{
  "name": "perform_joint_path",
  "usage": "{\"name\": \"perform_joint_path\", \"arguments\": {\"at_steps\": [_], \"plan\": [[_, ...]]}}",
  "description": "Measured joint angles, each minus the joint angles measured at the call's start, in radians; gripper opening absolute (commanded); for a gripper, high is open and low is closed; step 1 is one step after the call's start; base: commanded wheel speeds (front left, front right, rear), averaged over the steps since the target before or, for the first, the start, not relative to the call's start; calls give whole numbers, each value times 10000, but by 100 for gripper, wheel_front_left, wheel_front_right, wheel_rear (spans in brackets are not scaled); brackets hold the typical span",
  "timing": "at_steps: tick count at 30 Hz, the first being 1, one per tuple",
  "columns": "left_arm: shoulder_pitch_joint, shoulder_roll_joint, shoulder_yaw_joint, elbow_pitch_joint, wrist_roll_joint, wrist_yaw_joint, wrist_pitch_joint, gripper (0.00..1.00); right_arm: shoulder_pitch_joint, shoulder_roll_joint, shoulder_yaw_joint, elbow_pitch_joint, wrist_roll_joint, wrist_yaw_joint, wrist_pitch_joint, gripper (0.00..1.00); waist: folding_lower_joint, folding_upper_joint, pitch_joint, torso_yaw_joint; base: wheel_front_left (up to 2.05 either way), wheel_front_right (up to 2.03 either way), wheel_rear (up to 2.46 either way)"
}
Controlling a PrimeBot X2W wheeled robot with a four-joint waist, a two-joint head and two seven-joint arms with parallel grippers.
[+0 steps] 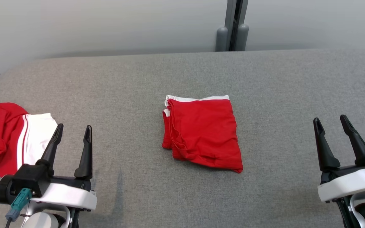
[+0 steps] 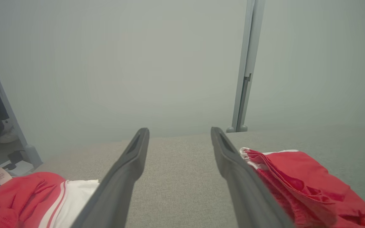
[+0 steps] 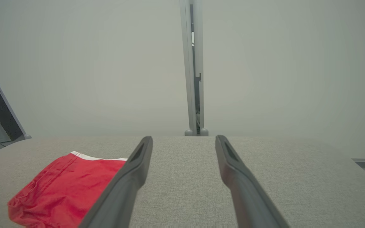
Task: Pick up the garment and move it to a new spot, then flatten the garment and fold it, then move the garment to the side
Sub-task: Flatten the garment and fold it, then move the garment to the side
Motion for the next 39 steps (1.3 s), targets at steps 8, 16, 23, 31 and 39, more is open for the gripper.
{"name": "perform_joint_path", "arguments": {"at_steps": [8, 16, 23, 31, 39], "plan": [[360, 192, -2, -94, -13, -230, -207, 100, 393, -82, -31, -174, 42, 0, 303, 100, 0, 0, -552, 98, 0, 0, 0], [606, 228, -25, -184, -19, -211, -219, 100, 569, -59, -38, -311, 50, 0, 445, 100, 0, 0, -700, 135, 0, 0, 0], [647, 245, -77, -272, -79, -167, -104, 100, 604, 4, -54, -380, 50, 0, 481, 100, 0, 0, -652, 80, 0, 0, 0], [651, 286, -113, -336, -107, -111, -58, 100, 613, 71, -121, -395, 50, 0, 510, 100, 0, 0, -613, 44, 0, 0, 0], [653, 320, -165, -353, -173, -82, -25, 100, 710, 148, -173, -437, 42, 0, 570, 100, 0, 0, -636, 51, 0, 0, 0]]}}
